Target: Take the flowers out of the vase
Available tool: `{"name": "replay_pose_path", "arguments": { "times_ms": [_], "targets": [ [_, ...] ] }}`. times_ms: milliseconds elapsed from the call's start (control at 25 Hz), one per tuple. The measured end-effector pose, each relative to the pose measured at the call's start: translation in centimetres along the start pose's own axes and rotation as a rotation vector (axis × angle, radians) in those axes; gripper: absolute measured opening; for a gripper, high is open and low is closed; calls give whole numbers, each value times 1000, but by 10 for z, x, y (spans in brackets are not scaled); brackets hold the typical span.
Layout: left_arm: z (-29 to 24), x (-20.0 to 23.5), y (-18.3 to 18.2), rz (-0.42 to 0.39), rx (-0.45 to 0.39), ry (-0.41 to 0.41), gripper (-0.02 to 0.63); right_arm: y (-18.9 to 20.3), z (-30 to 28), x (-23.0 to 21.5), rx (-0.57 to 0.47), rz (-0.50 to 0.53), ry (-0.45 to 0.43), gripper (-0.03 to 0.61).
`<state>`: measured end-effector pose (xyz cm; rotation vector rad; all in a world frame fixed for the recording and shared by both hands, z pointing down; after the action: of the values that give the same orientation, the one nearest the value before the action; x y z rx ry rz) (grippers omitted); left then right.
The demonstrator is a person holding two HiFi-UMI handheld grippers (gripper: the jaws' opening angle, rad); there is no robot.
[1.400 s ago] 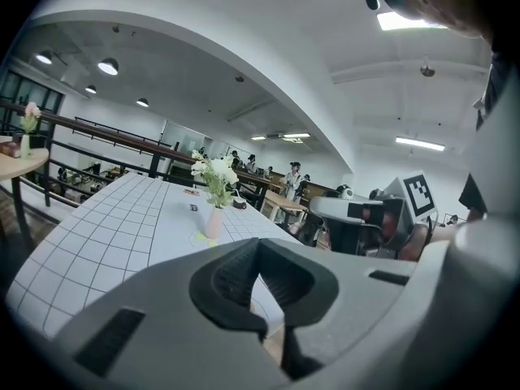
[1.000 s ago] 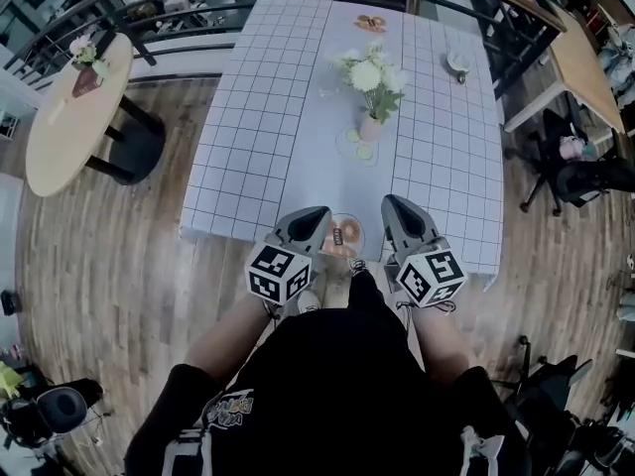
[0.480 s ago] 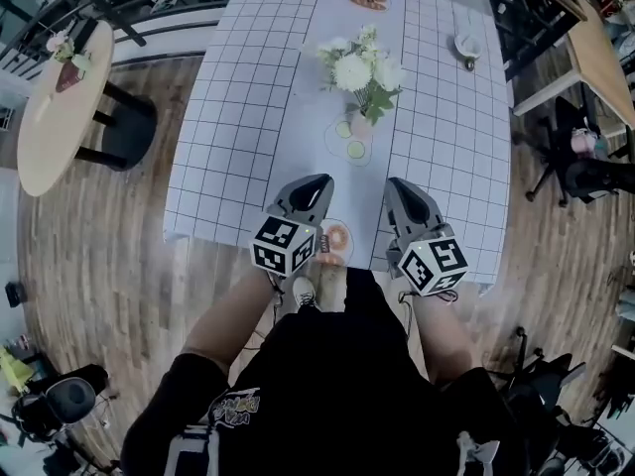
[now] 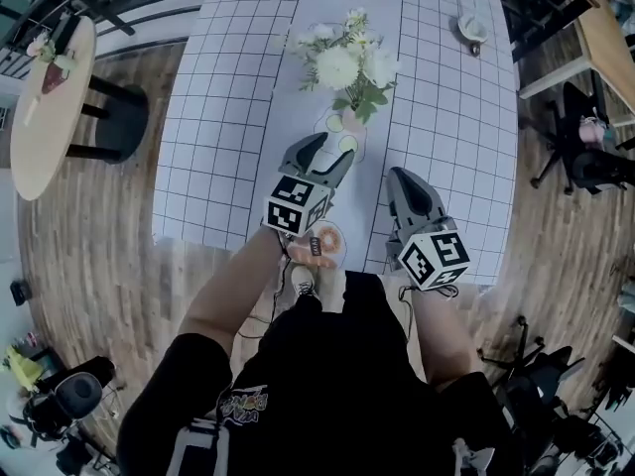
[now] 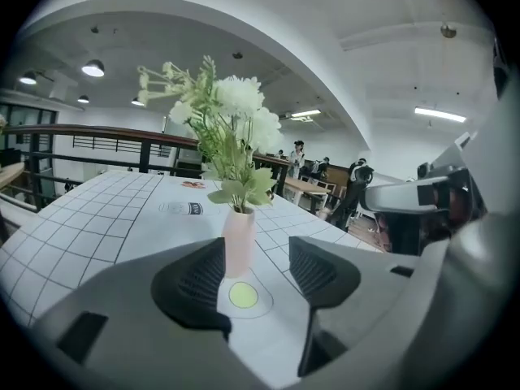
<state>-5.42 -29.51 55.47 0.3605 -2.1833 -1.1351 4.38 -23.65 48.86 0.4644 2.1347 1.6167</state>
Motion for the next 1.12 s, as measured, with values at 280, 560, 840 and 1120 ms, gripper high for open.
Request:
{"name": "replay_pose_path", "arguments": {
  "times_ms": [280, 560, 840, 1120],
  "targets": [
    [-50, 14, -3, -41, 8, -27, 282, 14, -8, -15, 21, -21, -7, 15],
    [-81, 24, -5, -76, 16, -35, 290, 21, -19, -27, 36, -26, -22, 15],
    [-97, 26, -3, -117, 23, -30, 290, 25, -31, -40, 44, -31, -30, 15],
    [-104, 29, -1, -133, 19, -30, 262, 29, -43, -49, 54, -26, -44, 15]
  ]
}}
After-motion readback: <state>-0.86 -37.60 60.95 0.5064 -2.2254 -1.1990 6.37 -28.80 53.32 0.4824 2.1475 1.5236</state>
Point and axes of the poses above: the fingertips, and each gripper's own axes: z backward along the fingers, x to its left, y out of its underside, the point moved 1 cm from there along z, backward along the fingers, and after that the axes turned 14 degrees about z, right-handed, at the moved point
